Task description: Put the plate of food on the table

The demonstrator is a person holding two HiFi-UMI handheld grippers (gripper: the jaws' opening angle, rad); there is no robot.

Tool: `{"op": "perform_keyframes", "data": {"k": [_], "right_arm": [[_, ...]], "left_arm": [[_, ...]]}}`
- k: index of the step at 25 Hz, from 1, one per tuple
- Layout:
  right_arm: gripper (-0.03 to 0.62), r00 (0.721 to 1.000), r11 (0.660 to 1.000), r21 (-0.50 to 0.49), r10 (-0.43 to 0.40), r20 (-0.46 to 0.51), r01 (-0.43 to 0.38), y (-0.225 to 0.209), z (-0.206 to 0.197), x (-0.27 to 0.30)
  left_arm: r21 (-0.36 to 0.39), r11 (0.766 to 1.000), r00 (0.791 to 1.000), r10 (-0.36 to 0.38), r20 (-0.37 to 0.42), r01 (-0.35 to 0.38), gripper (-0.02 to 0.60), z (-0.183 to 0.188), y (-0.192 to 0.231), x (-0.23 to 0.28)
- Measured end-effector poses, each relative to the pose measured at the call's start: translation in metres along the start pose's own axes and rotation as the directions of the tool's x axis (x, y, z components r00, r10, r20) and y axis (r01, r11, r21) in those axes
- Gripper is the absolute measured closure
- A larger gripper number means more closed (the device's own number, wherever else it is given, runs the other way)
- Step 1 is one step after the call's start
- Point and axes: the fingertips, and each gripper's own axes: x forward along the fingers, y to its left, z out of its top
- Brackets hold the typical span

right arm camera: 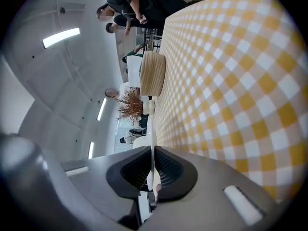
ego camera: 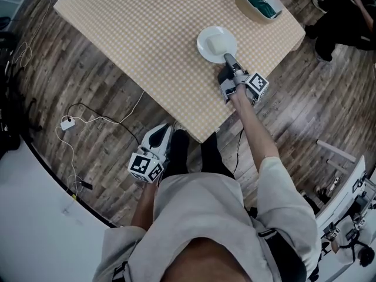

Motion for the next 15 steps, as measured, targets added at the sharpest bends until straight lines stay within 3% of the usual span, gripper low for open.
{"op": "perform_keyframes", "data": {"k": [15], "right_arm": [[0.582, 0.999, 0.999, 0.01, -0.038, 0.019, 0.038, -0.007, 0.02, 0.051]], "left_arm": [[-0.018, 0.999, 0.999, 0.039, -0.014, -0.039, 0.572, -0.006, 0.009, -0.015]]}}
